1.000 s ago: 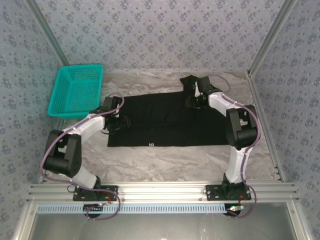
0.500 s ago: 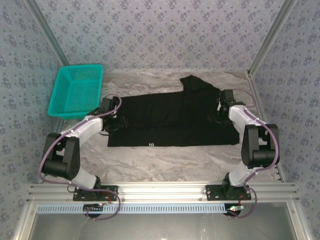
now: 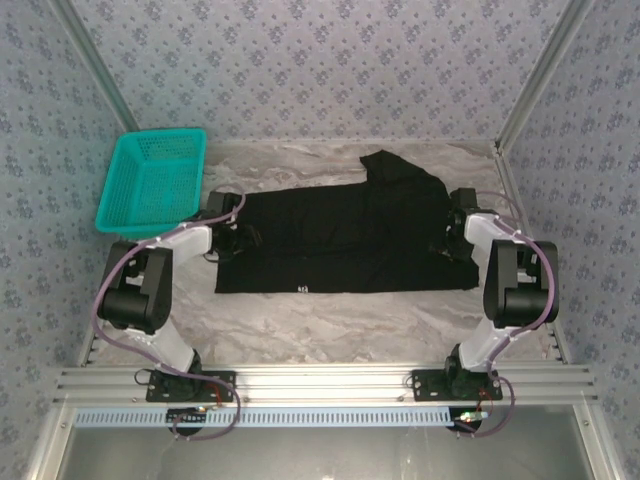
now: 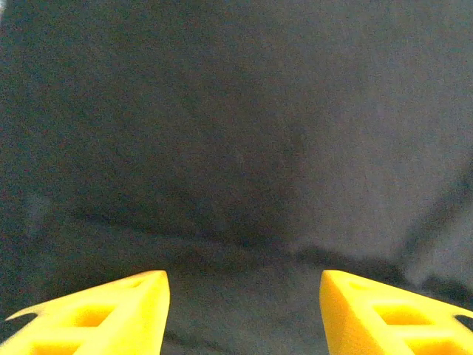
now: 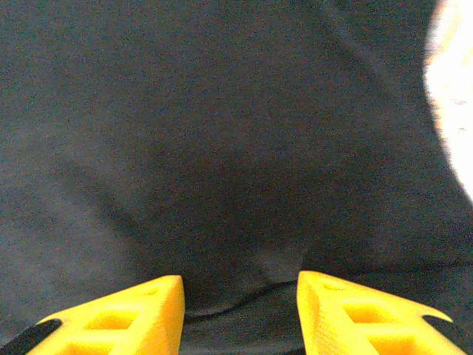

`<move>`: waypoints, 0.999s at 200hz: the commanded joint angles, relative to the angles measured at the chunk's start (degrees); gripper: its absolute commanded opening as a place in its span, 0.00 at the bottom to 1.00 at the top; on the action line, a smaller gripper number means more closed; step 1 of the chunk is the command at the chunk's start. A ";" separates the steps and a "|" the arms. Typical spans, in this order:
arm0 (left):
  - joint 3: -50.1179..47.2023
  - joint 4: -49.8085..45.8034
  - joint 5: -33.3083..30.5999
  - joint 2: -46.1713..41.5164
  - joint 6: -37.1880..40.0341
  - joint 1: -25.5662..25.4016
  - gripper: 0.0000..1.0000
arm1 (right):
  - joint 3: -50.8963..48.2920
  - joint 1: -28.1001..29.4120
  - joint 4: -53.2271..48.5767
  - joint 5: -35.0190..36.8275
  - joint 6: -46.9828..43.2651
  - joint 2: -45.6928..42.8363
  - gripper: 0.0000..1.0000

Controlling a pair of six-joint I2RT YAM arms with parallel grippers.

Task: Fold the inside-out t-shirt

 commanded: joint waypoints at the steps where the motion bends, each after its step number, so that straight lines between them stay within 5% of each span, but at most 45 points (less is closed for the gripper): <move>1: 1.91 4.34 -4.08 -0.60 -3.08 2.08 0.56 | 2.01 -0.89 -2.41 4.31 2.38 1.67 0.46; 41: -0.31 5.87 -4.39 -7.25 -4.44 3.13 0.58 | 3.79 0.50 -3.86 7.59 0.77 1.55 0.45; 94: -6.48 -3.78 5.85 -14.41 2.15 -1.71 0.68 | 2.03 4.42 -6.89 1.75 -0.47 -2.48 0.48; 159: -7.24 -8.79 7.50 -6.55 2.06 -2.20 0.64 | 7.06 5.48 -20.20 12.86 0.34 9.37 0.45; 200: -15.87 -13.85 6.17 -12.77 0.46 -3.94 0.64 | 3.60 7.42 -27.83 18.23 2.93 8.44 0.45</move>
